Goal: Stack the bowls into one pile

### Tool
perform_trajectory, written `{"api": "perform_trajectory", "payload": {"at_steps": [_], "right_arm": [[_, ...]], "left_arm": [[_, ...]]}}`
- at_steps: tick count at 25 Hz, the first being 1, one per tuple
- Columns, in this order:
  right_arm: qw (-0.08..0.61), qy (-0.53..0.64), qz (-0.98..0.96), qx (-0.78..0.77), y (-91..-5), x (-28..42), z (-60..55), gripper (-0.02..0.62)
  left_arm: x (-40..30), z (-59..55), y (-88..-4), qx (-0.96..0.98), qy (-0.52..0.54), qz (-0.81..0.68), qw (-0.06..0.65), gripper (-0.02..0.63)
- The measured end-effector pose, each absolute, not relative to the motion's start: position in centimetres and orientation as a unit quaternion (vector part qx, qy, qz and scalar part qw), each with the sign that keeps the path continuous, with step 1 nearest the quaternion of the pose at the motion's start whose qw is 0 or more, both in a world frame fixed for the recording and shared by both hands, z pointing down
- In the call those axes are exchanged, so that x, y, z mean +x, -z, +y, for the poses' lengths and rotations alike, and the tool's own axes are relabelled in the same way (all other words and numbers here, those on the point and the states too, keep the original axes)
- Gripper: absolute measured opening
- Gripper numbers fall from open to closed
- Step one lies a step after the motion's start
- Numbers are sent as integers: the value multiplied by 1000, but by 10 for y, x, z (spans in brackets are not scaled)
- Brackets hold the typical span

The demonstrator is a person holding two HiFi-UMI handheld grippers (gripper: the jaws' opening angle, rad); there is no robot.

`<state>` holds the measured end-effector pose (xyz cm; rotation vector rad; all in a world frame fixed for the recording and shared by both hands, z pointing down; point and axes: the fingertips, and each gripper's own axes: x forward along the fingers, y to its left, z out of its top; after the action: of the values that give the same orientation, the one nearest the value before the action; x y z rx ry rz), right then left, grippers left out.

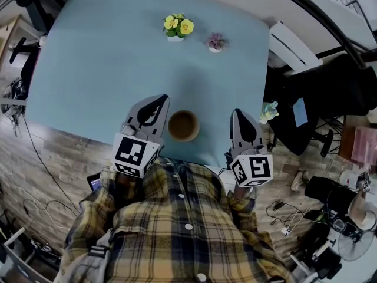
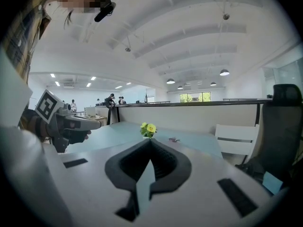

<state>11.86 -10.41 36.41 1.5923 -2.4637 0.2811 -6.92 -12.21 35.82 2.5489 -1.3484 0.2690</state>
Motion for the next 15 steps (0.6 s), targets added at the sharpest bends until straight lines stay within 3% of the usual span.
{"api": "perform_trajectory", "payload": {"at_steps": [15], "right_arm": [[95, -102, -833, 535, -366, 115, -103, 2]], "left_arm": [[-73, -125, -359, 873, -92, -463, 121, -11]]}}
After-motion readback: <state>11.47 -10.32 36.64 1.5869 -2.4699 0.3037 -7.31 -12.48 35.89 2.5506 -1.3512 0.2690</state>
